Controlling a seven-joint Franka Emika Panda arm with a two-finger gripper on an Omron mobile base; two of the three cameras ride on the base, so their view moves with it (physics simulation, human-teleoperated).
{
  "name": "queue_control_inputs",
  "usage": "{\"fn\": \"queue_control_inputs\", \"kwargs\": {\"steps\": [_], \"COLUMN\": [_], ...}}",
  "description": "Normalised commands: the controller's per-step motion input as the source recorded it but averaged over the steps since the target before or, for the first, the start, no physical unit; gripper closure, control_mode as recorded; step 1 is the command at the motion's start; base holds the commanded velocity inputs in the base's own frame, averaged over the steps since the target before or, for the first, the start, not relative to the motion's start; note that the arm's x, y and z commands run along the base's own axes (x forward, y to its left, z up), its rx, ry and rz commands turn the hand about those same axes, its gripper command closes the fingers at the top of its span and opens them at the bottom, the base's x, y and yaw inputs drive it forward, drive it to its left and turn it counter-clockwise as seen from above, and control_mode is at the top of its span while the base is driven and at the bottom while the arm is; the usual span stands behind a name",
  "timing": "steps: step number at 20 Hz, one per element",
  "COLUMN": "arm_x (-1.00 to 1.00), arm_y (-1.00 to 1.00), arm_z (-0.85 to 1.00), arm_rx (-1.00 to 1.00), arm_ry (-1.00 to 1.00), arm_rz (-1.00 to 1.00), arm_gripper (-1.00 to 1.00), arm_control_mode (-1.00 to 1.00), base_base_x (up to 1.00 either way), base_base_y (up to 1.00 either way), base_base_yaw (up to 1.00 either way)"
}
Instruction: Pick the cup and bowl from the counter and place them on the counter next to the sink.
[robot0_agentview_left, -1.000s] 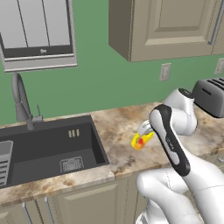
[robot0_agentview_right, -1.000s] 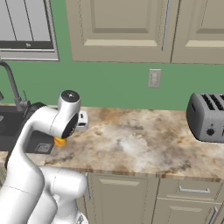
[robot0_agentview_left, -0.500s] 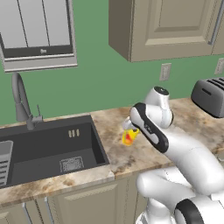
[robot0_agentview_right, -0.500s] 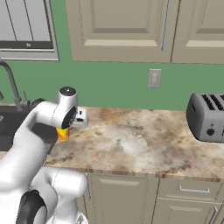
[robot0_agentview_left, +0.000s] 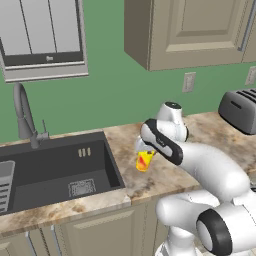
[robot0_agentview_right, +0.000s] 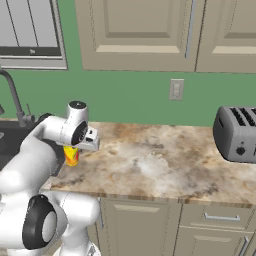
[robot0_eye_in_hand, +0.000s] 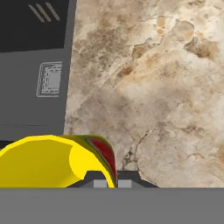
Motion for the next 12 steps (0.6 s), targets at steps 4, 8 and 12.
{"fn": "queue_control_inputs", "kwargs": {"steps": [4,8,12], "arm_x": [0.18,0.39,0.51], "arm_y": [0.13,0.08,0.02], "arm_z": [-0.46,-0.34,-0.29], "arm_rx": [0.00,0.00,0.00], "arm_ry": [0.07,0.06,0.06], "arm_rz": [-0.07,-0.07,-0.07], "arm_gripper": [1.00,1.00,1.00], "arm_control_mode": [-1.00,-1.00,-1.00], "base_base_x": [0.00,0.00,0.00], "base_base_y": [0.00,0.00,0.00], "base_base_yaw": [0.00,0.00,0.00]}}
